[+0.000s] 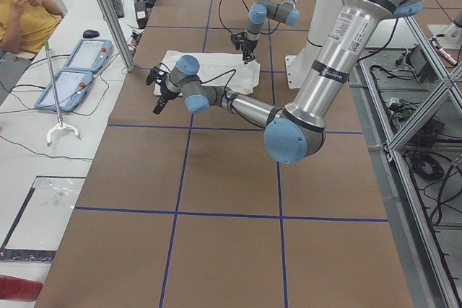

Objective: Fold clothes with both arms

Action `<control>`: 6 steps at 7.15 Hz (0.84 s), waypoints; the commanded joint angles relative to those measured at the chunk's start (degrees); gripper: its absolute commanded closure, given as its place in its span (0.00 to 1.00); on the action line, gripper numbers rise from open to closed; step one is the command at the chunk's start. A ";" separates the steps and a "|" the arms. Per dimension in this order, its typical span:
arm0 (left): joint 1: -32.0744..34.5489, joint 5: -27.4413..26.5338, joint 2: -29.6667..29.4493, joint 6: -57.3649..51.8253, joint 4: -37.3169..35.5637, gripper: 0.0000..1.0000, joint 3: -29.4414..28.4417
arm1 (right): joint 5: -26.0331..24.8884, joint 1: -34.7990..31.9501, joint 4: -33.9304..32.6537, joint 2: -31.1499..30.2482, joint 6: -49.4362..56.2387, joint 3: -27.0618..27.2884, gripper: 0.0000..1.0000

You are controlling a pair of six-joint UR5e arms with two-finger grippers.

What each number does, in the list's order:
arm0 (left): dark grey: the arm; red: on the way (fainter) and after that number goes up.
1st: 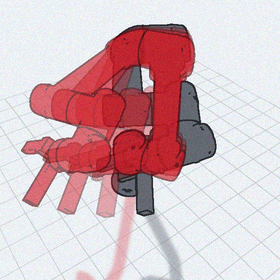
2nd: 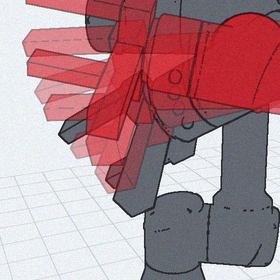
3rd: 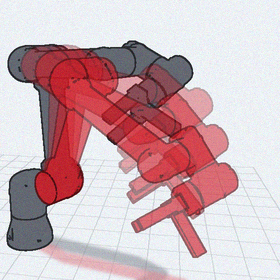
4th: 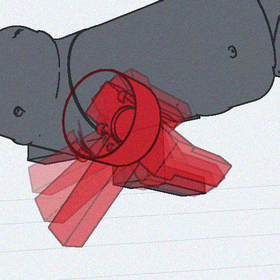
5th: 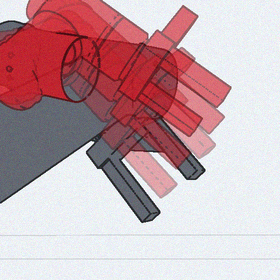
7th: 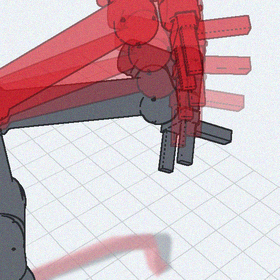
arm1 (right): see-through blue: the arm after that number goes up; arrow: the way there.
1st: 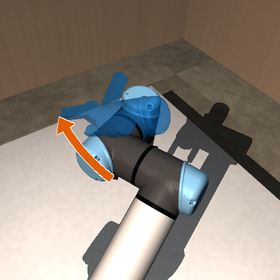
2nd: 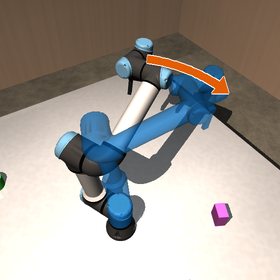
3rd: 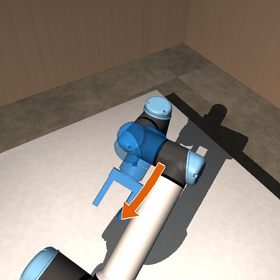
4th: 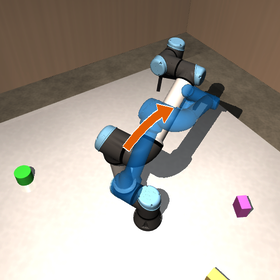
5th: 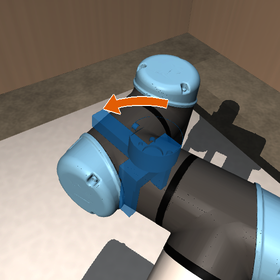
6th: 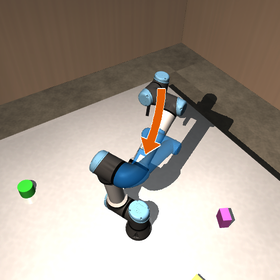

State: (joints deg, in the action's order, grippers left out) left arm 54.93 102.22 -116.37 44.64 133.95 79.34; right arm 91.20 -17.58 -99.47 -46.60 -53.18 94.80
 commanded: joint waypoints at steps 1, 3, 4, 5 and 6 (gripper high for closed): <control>0.00 0.00 0.35 0.01 0.00 0.00 0.46 | -0.58 0.01 -0.02 -2.17 -0.08 2.04 1.00; 0.00 0.00 0.44 0.01 0.00 0.00 0.82 | -0.59 -0.26 -2.81 -4.20 -0.17 6.51 1.00; -0.09 0.00 0.44 0.10 0.00 0.00 0.82 | -0.76 -0.26 -5.97 -6.03 -0.60 10.02 1.00; -0.09 0.00 0.44 0.10 0.00 0.00 0.99 | -2.59 0.53 -5.91 -9.27 -1.04 11.79 1.00; -0.09 0.09 0.44 0.10 0.00 0.00 1.00 | -5.13 1.14 -5.65 -10.69 -1.31 12.07 1.00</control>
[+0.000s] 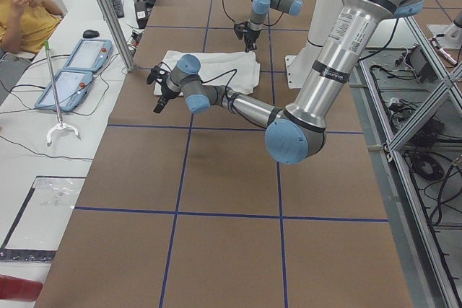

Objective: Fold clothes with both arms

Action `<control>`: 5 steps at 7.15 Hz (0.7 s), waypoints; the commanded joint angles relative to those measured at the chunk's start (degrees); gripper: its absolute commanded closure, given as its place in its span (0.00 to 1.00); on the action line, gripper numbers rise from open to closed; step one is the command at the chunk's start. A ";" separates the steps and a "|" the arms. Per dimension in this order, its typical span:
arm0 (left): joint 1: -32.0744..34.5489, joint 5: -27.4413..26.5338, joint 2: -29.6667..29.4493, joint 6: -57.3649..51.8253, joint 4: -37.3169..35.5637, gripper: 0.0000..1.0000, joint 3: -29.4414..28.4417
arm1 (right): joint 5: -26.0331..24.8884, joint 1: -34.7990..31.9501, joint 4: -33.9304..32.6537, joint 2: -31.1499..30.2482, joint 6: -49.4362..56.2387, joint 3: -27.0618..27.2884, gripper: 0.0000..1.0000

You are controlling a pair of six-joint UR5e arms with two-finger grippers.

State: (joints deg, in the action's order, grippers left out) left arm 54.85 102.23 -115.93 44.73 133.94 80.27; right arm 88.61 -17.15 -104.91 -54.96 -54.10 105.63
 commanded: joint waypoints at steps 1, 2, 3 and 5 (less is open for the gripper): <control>-0.01 0.07 0.01 0.01 0.00 0.00 0.15 | -2.73 1.23 -0.20 -2.95 -1.52 1.25 1.00; -0.01 0.07 0.01 0.01 0.00 0.00 0.15 | -3.87 3.67 0.06 -4.00 -5.80 0.99 0.19; 0.08 0.07 0.01 0.01 0.00 0.00 0.24 | -6.23 4.57 0.23 -3.84 -8.80 1.07 0.00; -0.01 0.24 0.01 0.88 -0.09 0.00 1.72 | -6.08 2.22 6.26 -3.48 -8.74 0.98 0.00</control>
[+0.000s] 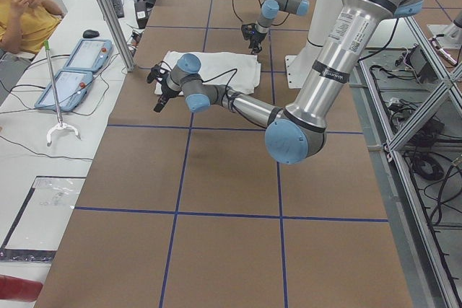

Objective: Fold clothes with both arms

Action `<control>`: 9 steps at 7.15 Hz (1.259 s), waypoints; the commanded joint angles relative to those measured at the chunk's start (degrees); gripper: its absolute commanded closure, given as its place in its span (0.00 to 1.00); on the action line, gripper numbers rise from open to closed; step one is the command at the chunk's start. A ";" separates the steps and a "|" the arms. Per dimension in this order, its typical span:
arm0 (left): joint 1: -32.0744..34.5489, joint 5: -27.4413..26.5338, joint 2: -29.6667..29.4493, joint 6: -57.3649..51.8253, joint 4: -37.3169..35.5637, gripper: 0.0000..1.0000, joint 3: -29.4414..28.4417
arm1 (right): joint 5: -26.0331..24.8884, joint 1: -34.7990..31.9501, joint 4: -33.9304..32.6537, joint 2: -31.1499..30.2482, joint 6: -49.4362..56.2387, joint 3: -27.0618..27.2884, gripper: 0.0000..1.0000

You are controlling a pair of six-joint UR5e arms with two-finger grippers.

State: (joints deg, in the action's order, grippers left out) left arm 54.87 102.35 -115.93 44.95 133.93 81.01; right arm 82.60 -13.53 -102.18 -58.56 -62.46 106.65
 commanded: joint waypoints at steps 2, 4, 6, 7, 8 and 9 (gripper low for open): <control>-0.20 6.71 4.35 6.09 -0.77 0.00 9.18 | 0.19 -2.64 9.25 -1.10 -4.30 4.51 0.00; -6.92 7.52 15.24 16.43 -1.04 0.00 25.52 | 0.02 -1.95 21.17 -7.58 -15.98 8.56 0.00; -17.98 1.94 18.28 29.09 -0.95 0.00 30.25 | -6.78 2.07 32.79 -15.49 -27.65 8.75 0.00; -24.92 -2.63 18.02 36.37 -0.43 0.00 29.65 | -11.62 4.71 34.06 -16.23 -31.98 8.67 0.01; -29.77 -6.86 17.76 40.79 -0.33 0.00 28.94 | -11.84 5.00 34.07 -15.71 -35.15 8.67 0.02; -33.21 -9.68 16.28 44.40 -0.25 0.00 27.28 | -11.93 5.00 34.07 -15.44 -35.27 8.41 0.02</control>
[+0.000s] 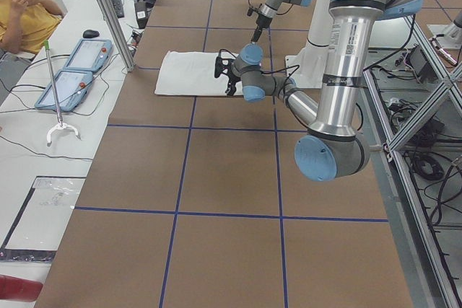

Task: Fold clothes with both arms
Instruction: 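Move both grippers to the folded shirt's corners nearest the robot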

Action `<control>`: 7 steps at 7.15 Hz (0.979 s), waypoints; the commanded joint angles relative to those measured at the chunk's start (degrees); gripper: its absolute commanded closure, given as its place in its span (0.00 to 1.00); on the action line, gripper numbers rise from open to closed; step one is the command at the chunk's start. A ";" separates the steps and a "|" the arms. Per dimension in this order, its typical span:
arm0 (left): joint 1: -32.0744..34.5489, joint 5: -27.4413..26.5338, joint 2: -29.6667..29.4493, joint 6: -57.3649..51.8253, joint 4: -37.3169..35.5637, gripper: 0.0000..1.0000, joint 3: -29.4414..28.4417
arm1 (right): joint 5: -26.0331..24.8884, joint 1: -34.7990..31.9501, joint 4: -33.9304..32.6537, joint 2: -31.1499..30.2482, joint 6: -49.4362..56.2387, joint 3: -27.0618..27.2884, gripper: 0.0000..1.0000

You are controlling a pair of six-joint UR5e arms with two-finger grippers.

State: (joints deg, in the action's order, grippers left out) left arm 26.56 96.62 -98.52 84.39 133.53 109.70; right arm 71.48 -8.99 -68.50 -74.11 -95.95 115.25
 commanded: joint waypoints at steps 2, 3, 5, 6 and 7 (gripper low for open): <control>-6.69 -4.77 -4.65 6.76 0.15 0.00 -5.71 | -0.82 0.46 0.39 0.20 -1.70 -0.20 0.02; -6.78 -4.77 -4.57 6.67 0.15 0.00 -5.82 | -0.91 0.46 0.39 0.11 -1.78 -0.20 0.01; -8.36 -4.77 -4.75 6.58 0.07 0.01 -6.52 | -0.91 0.46 0.39 0.02 -1.70 -0.20 0.01; -8.37 -4.86 -4.83 6.84 0.07 0.20 -6.52 | -0.91 0.46 0.39 0.11 -1.70 -0.29 0.01; -8.37 -4.78 -5.01 7.71 0.07 0.67 -6.61 | -0.91 0.55 0.39 0.11 -1.70 -0.29 0.01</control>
State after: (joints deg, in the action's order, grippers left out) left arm 18.27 91.81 -103.35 91.37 133.60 103.20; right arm 70.58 -8.49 -68.12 -74.03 -97.65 114.99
